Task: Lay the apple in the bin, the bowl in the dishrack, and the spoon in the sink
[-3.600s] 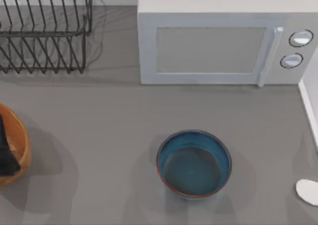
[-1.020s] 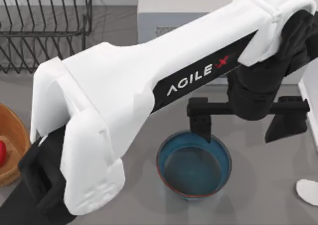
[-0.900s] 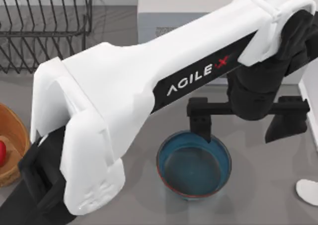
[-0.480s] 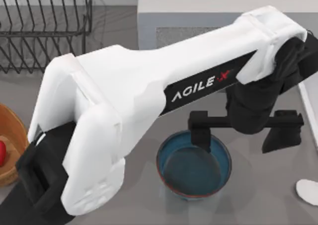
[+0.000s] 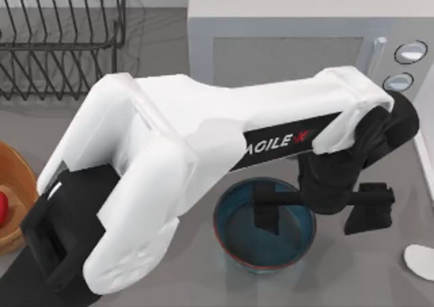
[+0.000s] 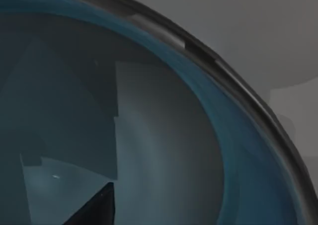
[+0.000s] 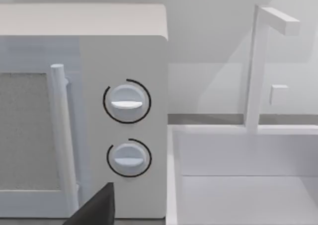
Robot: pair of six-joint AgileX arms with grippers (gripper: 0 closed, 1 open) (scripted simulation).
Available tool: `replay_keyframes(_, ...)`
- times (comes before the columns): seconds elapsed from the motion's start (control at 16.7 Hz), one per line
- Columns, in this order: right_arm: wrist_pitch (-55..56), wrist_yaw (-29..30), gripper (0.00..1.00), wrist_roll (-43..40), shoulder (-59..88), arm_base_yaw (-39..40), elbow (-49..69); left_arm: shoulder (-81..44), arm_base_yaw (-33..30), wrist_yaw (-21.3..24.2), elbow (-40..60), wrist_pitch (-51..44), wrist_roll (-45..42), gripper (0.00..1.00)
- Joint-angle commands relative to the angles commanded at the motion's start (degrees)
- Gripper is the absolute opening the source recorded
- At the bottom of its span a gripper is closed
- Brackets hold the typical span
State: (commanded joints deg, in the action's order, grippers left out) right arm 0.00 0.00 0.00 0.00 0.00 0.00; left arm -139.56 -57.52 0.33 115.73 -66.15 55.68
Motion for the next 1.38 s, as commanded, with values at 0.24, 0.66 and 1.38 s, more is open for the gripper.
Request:
replay_keyframes(0.24,0.00,0.00,1.00,0.00,0.00,0.00,0.00,0.00,0.00,0.00,0.00,0.00,0.00,0.85)
replay_keyframes(0.66,0.00,0.00,1.00,0.00,0.00,0.00,0.00,0.00,0.00,0.00,0.00,0.00,0.00,0.32)
replay_keyframes(1.38,0.00,0.00,1.00,0.00,0.00,0.00,0.00,0.00,0.00,0.00,0.00,0.00,0.00,0.00)
